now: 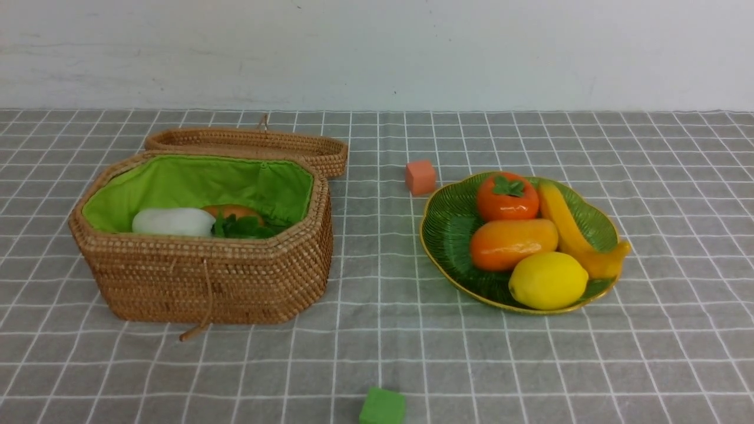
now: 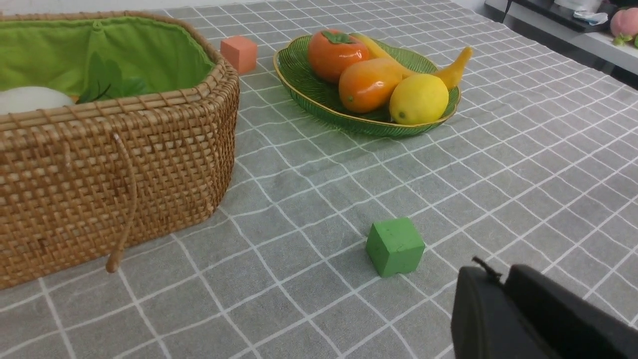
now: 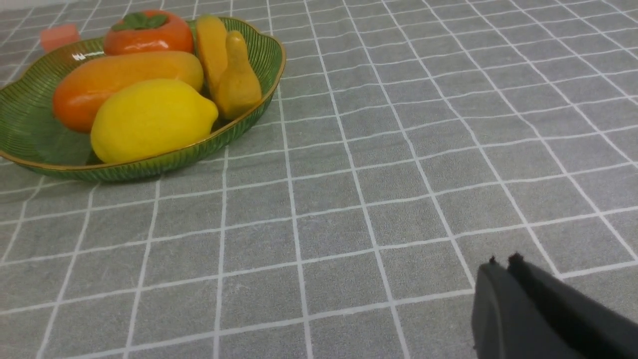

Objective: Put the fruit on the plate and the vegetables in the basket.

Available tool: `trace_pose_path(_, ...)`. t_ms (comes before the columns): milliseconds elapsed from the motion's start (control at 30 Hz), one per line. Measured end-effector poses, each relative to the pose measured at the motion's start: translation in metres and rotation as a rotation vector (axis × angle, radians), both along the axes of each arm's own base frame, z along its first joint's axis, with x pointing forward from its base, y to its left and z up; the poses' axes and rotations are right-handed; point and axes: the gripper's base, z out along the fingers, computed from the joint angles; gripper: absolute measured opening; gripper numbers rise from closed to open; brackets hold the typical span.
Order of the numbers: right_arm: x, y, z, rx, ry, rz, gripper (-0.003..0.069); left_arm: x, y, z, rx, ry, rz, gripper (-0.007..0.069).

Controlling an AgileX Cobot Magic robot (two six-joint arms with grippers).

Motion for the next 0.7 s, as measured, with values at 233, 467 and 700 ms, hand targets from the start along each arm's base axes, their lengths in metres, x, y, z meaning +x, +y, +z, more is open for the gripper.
trace_pose_path(233, 0.0, 0.0, 0.0, 0.003, 0.0, -0.001, 0.0024, 0.008, 0.009, -0.007, -0.087, -0.043, 0.257, -0.0013)
trace_pose_path(467, 0.0, 0.0, 0.0, 0.016, -0.002, -0.005, 0.0024, 0.01, 0.023, -0.042, -0.116, -0.104, 0.547, -0.0013)
trace_pose_path(700, 0.0, 0.0, 0.0, 0.018, -0.001, -0.005, 0.0032, 0.01, 0.024, -0.083, -0.042, 0.135, 0.602, -0.0013)
